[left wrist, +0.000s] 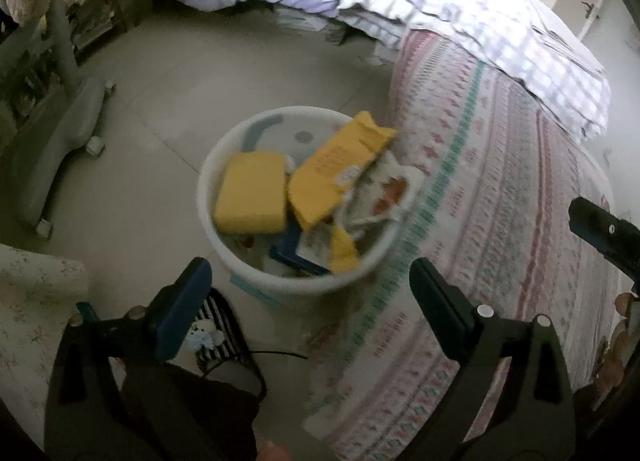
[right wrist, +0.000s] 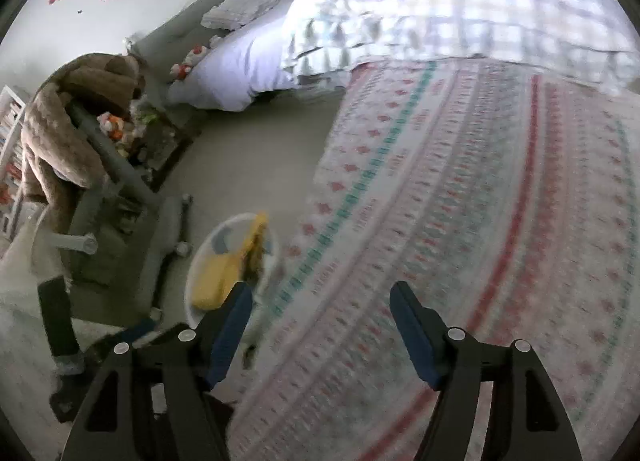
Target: Collect trash
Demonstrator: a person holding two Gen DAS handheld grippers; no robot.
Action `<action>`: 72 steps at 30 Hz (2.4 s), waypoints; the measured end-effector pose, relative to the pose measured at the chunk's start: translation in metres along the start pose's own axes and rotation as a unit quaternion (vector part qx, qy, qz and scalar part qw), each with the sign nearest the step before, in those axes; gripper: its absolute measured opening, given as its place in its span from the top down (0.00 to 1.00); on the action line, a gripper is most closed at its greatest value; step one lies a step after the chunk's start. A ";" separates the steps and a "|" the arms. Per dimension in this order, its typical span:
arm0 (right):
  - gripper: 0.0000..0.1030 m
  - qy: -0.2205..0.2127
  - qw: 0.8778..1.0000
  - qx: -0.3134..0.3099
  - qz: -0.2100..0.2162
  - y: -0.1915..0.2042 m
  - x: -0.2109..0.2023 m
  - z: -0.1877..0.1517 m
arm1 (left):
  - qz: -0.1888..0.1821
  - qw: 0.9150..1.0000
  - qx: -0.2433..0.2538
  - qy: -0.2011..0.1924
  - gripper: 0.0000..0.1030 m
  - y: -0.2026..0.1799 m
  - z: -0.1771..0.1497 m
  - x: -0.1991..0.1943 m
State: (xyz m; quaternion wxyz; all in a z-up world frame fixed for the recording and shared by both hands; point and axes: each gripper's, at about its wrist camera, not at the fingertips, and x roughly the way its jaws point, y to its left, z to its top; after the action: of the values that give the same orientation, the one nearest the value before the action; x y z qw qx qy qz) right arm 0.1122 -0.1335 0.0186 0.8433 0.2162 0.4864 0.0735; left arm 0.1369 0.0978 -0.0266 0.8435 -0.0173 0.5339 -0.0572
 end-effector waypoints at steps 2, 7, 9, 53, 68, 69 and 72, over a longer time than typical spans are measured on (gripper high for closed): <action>0.28 -0.008 1.000 -0.001 -0.019 -0.009 -0.014 -0.010 | 0.001 1.000 0.004 -0.007 0.04 -0.010 -0.008 -0.008; 0.28 -0.033 0.997 -0.011 -0.069 -0.027 -0.045 -0.038 | -0.002 0.999 -0.001 -0.038 0.03 -0.034 -0.029 -0.026; 0.27 -0.046 0.994 -0.031 -0.094 -0.028 -0.055 -0.049 | 0.004 0.999 -0.004 -0.047 0.03 -0.042 -0.038 -0.029; 0.17 -0.074 0.981 -0.094 -0.155 -0.022 -0.076 -0.089 | 0.055 0.991 -0.023 -0.120 0.03 -0.081 -0.082 -0.062; 0.17 -0.069 0.982 -0.090 -0.150 -0.023 -0.074 -0.089 | 0.054 0.991 -0.024 -0.120 0.03 -0.083 -0.082 -0.062; 0.17 -0.069 0.982 -0.090 -0.150 -0.023 -0.074 -0.089 | 0.055 0.991 -0.024 -0.120 0.03 -0.083 -0.082 -0.062; 0.17 -0.069 0.982 -0.090 -0.151 -0.023 -0.074 -0.089 | 0.054 0.991 -0.024 -0.121 0.03 -0.083 -0.082 -0.062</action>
State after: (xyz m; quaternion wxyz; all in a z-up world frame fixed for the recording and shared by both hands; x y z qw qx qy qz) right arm -0.0037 -0.1527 0.0281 0.8923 0.0677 0.4455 -0.0259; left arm 0.0301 0.0254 0.0010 0.9031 -0.0156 0.4292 0.0041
